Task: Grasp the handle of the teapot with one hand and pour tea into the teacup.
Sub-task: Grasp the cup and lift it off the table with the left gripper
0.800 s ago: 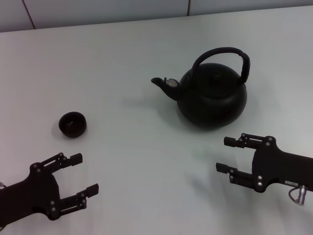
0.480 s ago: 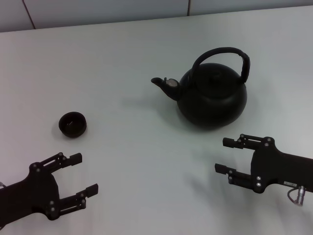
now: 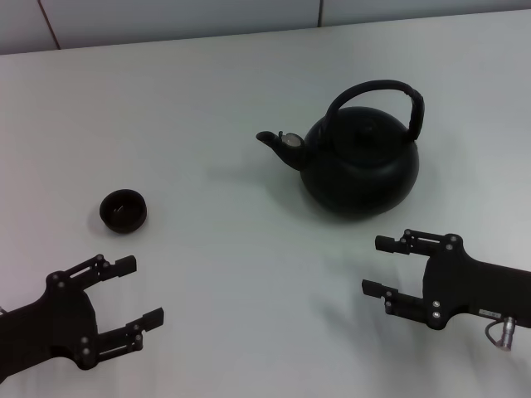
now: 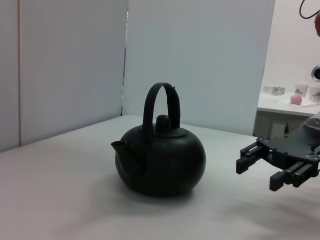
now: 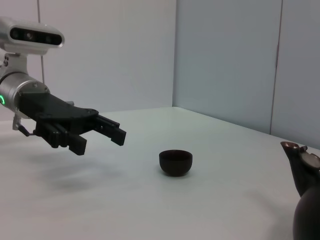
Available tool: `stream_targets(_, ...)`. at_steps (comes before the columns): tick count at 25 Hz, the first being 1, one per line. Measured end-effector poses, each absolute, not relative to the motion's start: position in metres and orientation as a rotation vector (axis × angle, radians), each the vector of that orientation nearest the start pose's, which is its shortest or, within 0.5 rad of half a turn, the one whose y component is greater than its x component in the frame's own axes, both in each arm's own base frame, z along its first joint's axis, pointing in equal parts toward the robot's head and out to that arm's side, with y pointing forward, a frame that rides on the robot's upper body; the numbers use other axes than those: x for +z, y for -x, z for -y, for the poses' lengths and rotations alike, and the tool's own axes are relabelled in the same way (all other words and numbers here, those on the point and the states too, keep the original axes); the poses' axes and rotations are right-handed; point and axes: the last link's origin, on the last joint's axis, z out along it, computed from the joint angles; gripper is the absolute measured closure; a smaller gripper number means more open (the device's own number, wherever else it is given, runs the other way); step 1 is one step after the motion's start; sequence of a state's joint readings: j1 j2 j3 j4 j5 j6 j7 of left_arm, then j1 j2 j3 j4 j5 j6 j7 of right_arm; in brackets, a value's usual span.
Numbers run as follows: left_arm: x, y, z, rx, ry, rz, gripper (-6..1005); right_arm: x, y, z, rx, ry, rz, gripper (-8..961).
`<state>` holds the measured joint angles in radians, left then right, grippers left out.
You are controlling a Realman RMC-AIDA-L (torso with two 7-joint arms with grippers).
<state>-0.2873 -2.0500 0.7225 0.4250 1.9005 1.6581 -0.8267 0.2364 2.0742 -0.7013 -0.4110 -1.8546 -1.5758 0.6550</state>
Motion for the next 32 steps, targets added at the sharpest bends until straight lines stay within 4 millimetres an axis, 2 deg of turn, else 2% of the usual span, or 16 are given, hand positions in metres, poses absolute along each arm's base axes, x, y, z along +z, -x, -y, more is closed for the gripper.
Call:
stream_targets(6,-0.021,0.324,-0.231,-0.811,2.637,0.391,228,-0.03,-0.339,-0.221,0.691,2.566,-0.281,359)
stream_targets(8,-0.017,0.326,-0.236,-0.83,2.557,0.403,230,-0.03,-0.339,-0.22,0.692,2.563,-0.284,360)
stream_targets(10,-0.009,0.332,-0.245,-0.863,2.36,0.407,232,-0.029,-0.339,-0.22,0.696,2.556,-0.286,361)
stream_targets(16,-0.006,0.339,-0.25,-0.855,2.189,0.427,239,-0.029,-0.338,-0.221,0.705,2.554,-0.281,364)
stream_targets(27,-0.01,0.343,-0.251,-0.808,2.189,0.416,251,-0.029,-0.338,-0.223,0.702,2.553,-0.28,369)
stream_targets(29,-0.022,0.351,-0.251,-0.697,2.208,0.417,253,-0.03,-0.338,-0.222,0.703,2.553,-0.284,370)
stream_targets(32,-0.028,0.354,-0.25,-0.657,2.227,0.423,256,-0.03,-0.338,-0.222,0.704,2.553,-0.286,372)
